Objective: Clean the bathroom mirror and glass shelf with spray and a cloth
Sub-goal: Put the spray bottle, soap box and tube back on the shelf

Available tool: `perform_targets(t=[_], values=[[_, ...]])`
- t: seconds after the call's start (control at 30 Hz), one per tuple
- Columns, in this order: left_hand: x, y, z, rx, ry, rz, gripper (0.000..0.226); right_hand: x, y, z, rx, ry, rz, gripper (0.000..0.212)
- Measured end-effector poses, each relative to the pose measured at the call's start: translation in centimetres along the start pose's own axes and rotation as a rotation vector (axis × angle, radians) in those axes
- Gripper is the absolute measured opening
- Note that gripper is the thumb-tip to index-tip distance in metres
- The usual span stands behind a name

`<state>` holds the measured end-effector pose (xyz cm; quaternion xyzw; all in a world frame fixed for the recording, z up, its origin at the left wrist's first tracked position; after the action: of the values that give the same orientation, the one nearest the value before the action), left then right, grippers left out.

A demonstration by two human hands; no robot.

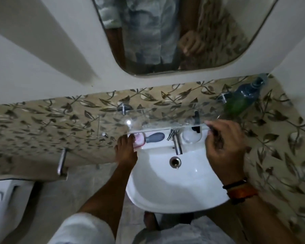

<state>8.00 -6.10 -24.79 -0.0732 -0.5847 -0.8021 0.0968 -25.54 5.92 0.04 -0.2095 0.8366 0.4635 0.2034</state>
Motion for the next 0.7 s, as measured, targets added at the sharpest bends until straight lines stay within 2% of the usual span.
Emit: perform_targets(t=[0.07, 0.13, 0.23, 0.3, 0.4, 0.5, 0.53, 0.6, 0.63, 0.7], values=[[-0.3, -0.4, -1.2, -0.011, -0.049, -0.070, 0.094, -1.7, -2.8, 0.7, -0.109, 0.097, -0.065, 0.023], [-0.5, -0.5, -2.0, 0.004, -0.060, -0.095, 0.091, -2.7, -5.0, 1.1, -0.195, 0.139, -0.130, 0.026], [-0.9, -0.6, -2.2, -0.039, -0.086, -0.024, 0.092, -3.5, -8.5, 2.0, -0.367, 0.162, -0.214, 0.032], [-1.1, -0.1, -1.3, -0.027, -0.107, 0.039, 0.092, -3.7, -11.8, 3.3, -0.547, 0.154, -0.246, 0.035], [-2.3, 0.9, 2.2, 0.041, -0.101, 0.162, 0.091, -2.9, -18.2, 6.4, -0.792, 0.107, -0.162, 0.042], [-3.3, 2.0, 7.7, 0.122, -0.107, 0.252, 0.088, -1.7, -24.1, 8.2, -0.956, 0.009, -0.012, 0.062], [-3.5, 2.5, 9.3, 0.138, -0.117, 0.278, 0.086, -1.5, -25.7, 8.0, -0.996, 0.006, 0.046, 0.067], [-3.7, 3.4, 12.2, 0.150, -0.139, 0.321, 0.084, -1.0, -28.5, 7.0, -0.950, 0.055, 0.177, 0.075], [-3.5, 4.1, 13.1, 0.145, -0.160, 0.325, 0.084, -0.3, -30.2, 6.4, -0.890, 0.070, 0.212, 0.076], [-2.9, 5.9, 14.1, 0.142, -0.203, 0.303, 0.085, 1.1, -34.0, 5.7, -0.918, 0.119, 0.331, 0.070]])
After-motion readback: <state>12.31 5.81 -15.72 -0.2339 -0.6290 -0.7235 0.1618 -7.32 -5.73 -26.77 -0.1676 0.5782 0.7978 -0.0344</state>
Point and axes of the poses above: each hand's wrist, its own z-axis away from the middle knuckle, its own y-axis out of the back of the hand, x = y × z, the point moved 7 cm from there along -z, towards the middle knuckle, and after that the axes turned 10 degrees about -x, right-handed, at the moved point
